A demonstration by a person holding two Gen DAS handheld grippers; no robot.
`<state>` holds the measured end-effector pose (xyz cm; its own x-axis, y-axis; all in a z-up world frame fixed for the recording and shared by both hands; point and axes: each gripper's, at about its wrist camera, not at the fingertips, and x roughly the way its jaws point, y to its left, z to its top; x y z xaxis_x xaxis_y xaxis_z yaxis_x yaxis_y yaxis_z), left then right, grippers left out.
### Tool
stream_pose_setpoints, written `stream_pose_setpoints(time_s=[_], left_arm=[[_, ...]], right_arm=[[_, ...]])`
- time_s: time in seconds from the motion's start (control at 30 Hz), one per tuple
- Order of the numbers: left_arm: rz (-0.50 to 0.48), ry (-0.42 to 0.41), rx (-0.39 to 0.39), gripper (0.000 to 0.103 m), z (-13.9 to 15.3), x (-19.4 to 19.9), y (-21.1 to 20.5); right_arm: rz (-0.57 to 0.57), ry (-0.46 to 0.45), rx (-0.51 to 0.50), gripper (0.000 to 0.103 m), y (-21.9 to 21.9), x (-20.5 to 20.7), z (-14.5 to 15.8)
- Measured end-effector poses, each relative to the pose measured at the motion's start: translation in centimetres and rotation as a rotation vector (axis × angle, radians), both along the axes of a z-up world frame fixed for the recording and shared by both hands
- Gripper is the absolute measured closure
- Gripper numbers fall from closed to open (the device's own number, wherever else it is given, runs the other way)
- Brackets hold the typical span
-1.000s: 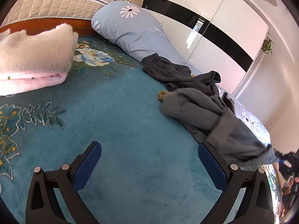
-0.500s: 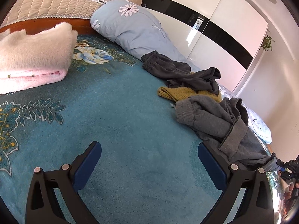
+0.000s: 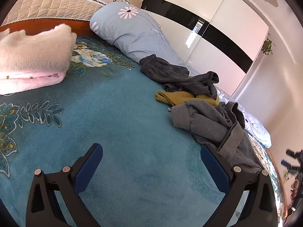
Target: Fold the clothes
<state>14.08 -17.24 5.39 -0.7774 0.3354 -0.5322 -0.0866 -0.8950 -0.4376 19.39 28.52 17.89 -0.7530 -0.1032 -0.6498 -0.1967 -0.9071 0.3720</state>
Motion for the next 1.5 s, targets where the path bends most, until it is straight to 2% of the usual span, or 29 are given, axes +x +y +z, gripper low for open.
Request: stream_pose_setpoints(time_s=[0.07, 0.27, 0.37, 0.47, 0.6, 0.73, 0.83, 0.9, 0.93, 0.97, 1.0, 1.07, 1.13, 1.23, 1.33, 1.4, 1.5], left_arm=[[0.000, 0.000, 0.000, 0.000, 0.0, 0.1, 0.0], [0.004, -0.013, 0.023, 0.000, -0.4, 0.7, -0.8], [0.008, -0.012, 0.043, 0.000, -0.4, 0.8, -1.2], [0.001, -0.014, 0.048, 0.000, -0.4, 0.7, -1.1], [-0.010, -0.010, 0.013, 0.000, -0.4, 0.7, -0.5], [-0.022, 0.000, -0.024, 0.000, -0.4, 1.0, 0.2], [-0.029, 0.004, -0.056, 0.000, -0.4, 1.2, 0.7], [-0.031, 0.007, -0.067, 0.000, -0.4, 1.4, 0.8], [-0.030, 0.007, -0.065, 0.000, -0.4, 1.5, 0.7], [-0.028, 0.007, -0.061, 0.000, -0.3, 1.5, 0.6], [-0.026, 0.007, -0.056, 0.000, -0.3, 1.6, 0.5], [-0.021, 0.002, -0.046, 0.000, -0.4, 1.6, 0.2], [-0.014, -0.002, -0.035, 0.000, -0.5, 1.7, -0.2], [-0.004, -0.002, -0.014, 0.000, -0.5, 2.0, -0.7], [0.000, -0.001, -0.005, 0.000, -0.5, 2.2, -1.0], [0.002, -0.001, -0.004, 0.000, -0.5, 2.3, -1.0], [0.004, -0.003, -0.010, 0.000, -0.5, 2.3, -1.0]], right_arm=[[0.084, -0.046, 0.046, 0.019, -3.7, -3.2, -1.0], [0.212, -0.180, 0.093, 0.019, -11.5, -9.0, -6.9], [0.236, -0.185, 0.135, 0.019, -13.0, -9.7, -8.1], [0.217, -0.191, 0.220, 0.019, -13.5, -9.9, -8.2], [0.272, -0.215, 0.286, 0.019, -15.0, -10.5, -9.2], [0.307, -0.257, 0.484, 0.019, -17.6, -11.1, -11.3], [0.289, -0.276, 0.568, 0.020, -18.4, -11.7, -12.1], [0.268, -0.292, 0.585, 0.024, -18.3, -11.9, -12.2], [0.255, -0.300, 0.590, 0.034, -18.1, -11.9, -12.2], [0.242, -0.308, 0.591, 0.042, -18.0, -11.9, -12.1], [0.232, -0.310, 0.573, 0.045, -17.6, -11.8, -11.8], [0.206, -0.313, 0.549, 0.075, -16.8, -11.4, -11.0], [0.187, -0.289, 0.513, 0.080, -15.8, -10.5, -9.8], [0.156, -0.224, 0.449, 0.082, -14.2, -8.9, -7.3], [0.095, -0.148, 0.433, 0.083, -12.5, -7.6, -4.2], [0.039, -0.106, 0.432, 0.083, -10.8, -6.8, -1.5], [-0.086, -0.052, 0.417, 0.083, -5.7, -5.6, 2.6]])
